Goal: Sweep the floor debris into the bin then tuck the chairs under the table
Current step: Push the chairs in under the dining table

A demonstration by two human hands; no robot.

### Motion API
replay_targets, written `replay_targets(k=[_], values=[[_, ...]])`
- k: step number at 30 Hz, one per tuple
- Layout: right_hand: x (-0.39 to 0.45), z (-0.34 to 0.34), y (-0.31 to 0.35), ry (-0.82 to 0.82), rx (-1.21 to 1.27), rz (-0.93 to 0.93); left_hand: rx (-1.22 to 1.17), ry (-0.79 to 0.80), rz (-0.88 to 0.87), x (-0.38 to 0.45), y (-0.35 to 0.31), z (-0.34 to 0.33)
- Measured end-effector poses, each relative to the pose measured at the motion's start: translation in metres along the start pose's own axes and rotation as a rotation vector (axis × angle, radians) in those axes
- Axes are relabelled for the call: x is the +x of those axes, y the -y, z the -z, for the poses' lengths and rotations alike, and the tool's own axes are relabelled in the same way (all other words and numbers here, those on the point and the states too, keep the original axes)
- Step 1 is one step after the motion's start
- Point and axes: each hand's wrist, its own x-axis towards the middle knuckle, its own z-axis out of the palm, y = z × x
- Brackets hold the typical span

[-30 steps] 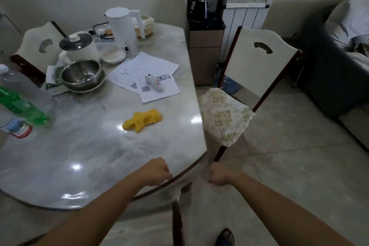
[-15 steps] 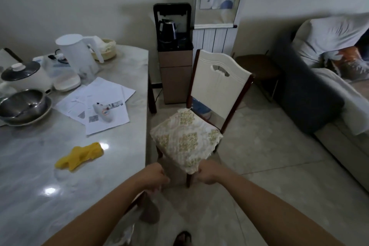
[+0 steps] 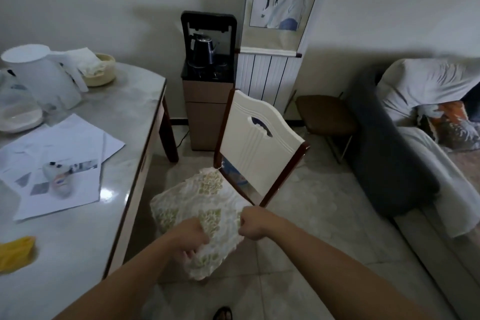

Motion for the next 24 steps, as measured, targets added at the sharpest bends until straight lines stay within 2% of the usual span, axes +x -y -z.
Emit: replay_targets(k=[10, 16, 24], values=[[0.072, 0.101, -0.059, 0.048, -0.107, 0.234, -0.205, -0.092, 0.19, 0.061, -0.098, -0.01], [0.096, 0.138, -0.1, 0.112, -0.295, 0.357, -0.388, -0.203, 0.34, 0.079, -0.162, -0.038], [0.129, 0.183, -0.12, 0.168, -0.44, 0.558, -0.63, -0.318, 0.398, 0.092, -0.212, -0.063]])
